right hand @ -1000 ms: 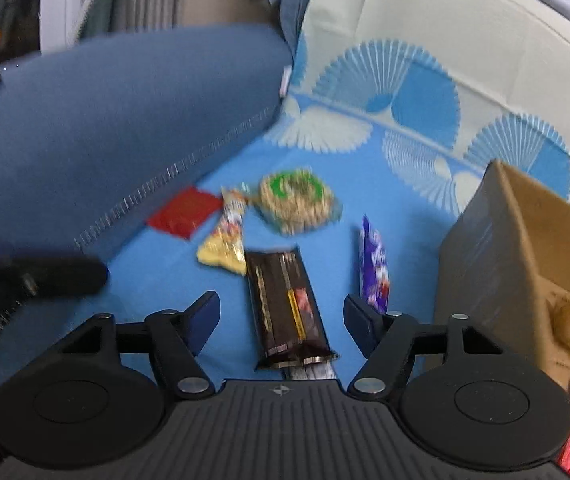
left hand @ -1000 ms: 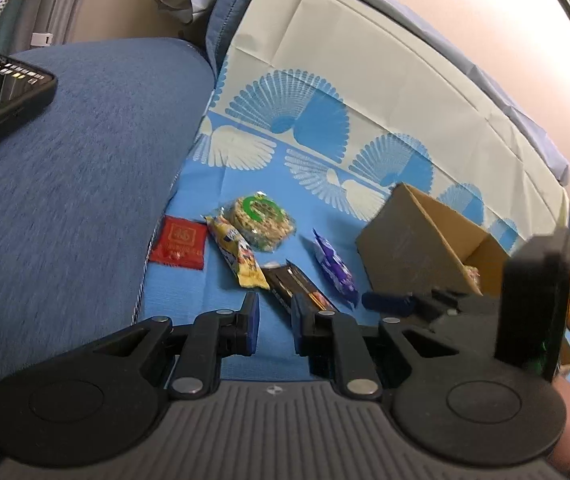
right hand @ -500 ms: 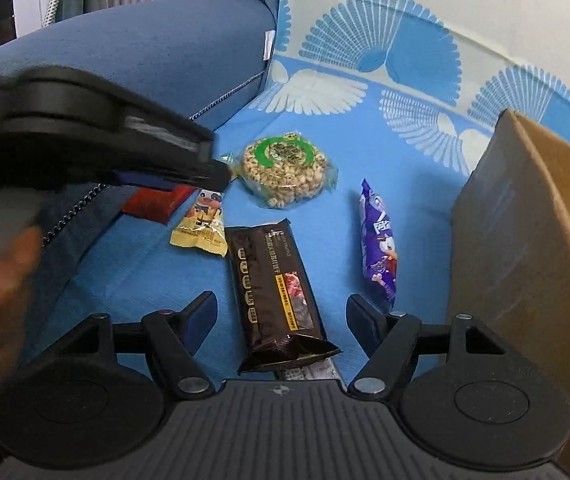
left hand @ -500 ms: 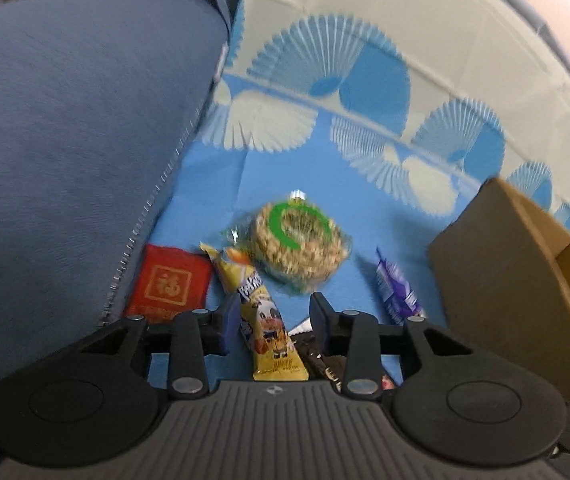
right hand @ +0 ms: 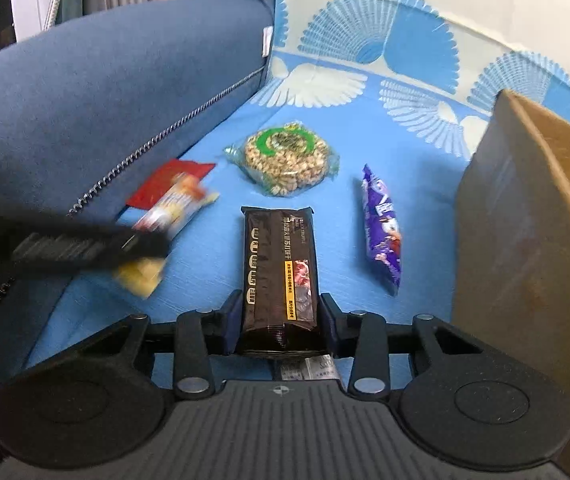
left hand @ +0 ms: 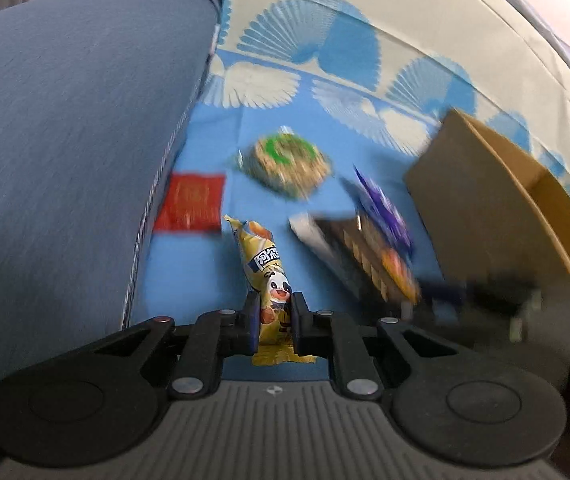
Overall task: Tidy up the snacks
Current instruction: 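Grasp the dark chocolate bar with the right tool while the left tool approaches the yellow snack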
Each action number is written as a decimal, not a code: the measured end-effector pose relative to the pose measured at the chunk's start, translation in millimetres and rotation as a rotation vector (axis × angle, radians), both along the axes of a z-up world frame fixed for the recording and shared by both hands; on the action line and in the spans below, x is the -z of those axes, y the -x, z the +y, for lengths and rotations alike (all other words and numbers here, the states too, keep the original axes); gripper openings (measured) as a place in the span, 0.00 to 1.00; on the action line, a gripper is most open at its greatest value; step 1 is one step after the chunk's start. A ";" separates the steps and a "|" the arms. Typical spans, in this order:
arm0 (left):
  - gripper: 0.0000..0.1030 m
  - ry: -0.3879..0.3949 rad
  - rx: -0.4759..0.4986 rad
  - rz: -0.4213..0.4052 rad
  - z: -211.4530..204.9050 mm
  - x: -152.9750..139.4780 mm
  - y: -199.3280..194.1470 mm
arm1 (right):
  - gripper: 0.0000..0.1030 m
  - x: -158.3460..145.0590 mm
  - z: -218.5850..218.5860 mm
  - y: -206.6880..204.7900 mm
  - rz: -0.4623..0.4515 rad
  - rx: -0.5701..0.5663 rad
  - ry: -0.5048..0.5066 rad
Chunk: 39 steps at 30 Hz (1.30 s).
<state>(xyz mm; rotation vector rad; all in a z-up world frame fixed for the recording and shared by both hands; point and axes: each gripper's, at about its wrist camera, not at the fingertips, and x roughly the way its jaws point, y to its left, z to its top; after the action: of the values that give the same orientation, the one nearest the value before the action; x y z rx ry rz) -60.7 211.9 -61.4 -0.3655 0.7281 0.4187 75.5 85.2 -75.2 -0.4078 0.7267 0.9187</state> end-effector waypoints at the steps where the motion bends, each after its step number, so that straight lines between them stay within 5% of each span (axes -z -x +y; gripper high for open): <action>1: 0.16 -0.005 0.015 -0.011 -6.5 -4.2 7.0 | 0.40 -3.7 -3.9 3.4 -0.003 0.000 -0.007; 7: 0.10 0.081 0.018 -0.063 -16.2 -13.0 40.3 | 0.40 -31.2 -33.0 35.8 -0.013 -0.049 -0.033; 11: 0.10 0.135 0.027 -0.021 -16.7 -11.9 43.4 | 0.40 -36.9 -60.4 59.0 -0.028 -0.065 -0.005; 20: 0.12 0.172 -0.034 -0.004 -15.0 -5.8 46.3 | 0.40 -24.3 -102.0 83.9 0.074 -0.012 0.026; 26: 0.12 0.124 -0.048 0.006 -19.0 -4.2 36.4 | 0.40 -9.4 -98.7 76.9 0.107 -0.007 0.024; 31: 0.01 0.137 -0.055 0.194 -13.2 16.9 14.5 | 0.41 -3.7 -96.0 68.6 0.139 0.021 0.007; 39: 0.02 0.182 -0.074 -0.028 -7.7 0.7 38.0 | 0.42 -2.1 -97.8 69.2 0.123 -0.002 0.001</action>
<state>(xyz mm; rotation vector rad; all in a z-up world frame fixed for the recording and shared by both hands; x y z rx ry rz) -98.7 204.2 -62.1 -0.5702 0.7289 0.4175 6.3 -12.5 -73.1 -0.3556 0.8389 0.9516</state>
